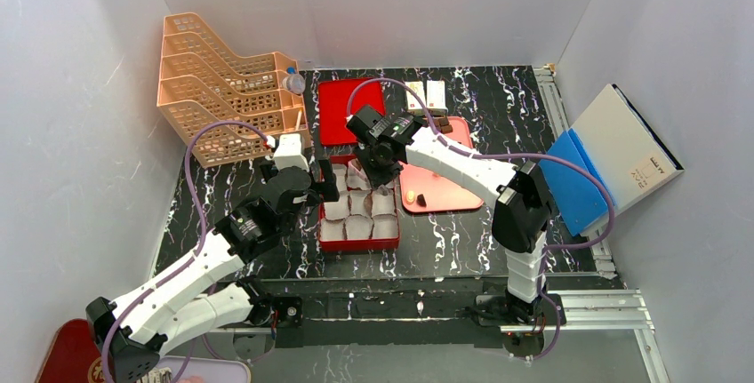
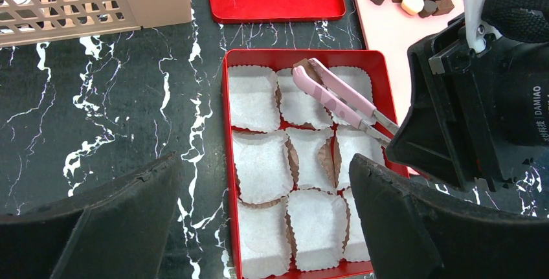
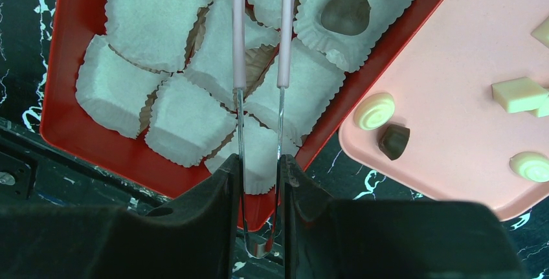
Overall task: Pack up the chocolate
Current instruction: Place the fake chocolate in the packing box.
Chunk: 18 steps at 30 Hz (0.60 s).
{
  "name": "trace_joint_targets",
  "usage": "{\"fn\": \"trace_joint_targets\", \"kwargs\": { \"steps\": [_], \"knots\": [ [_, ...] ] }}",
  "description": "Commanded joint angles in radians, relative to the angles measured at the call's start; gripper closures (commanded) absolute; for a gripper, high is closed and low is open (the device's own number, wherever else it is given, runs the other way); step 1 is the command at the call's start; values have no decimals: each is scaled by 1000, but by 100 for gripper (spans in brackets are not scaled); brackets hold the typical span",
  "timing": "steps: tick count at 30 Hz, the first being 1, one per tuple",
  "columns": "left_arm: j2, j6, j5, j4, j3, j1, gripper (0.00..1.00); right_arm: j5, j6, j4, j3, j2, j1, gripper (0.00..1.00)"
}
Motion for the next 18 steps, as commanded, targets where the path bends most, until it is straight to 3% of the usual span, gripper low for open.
{"fn": "trace_joint_targets", "kwargs": {
  "steps": [1, 4, 18],
  "knots": [
    [-10, -2, -31, -16, 21, -3, 2, -11, -9, 21, 45, -3, 7, 85],
    [-10, -5, -31, -18, 21, -2, 2, -11, -10, 20, 45, -4, 7, 79],
    [-11, -9, -29, -23, 21, -3, 2, -11, -9, 23, 36, -9, 7, 71]
  ]
}}
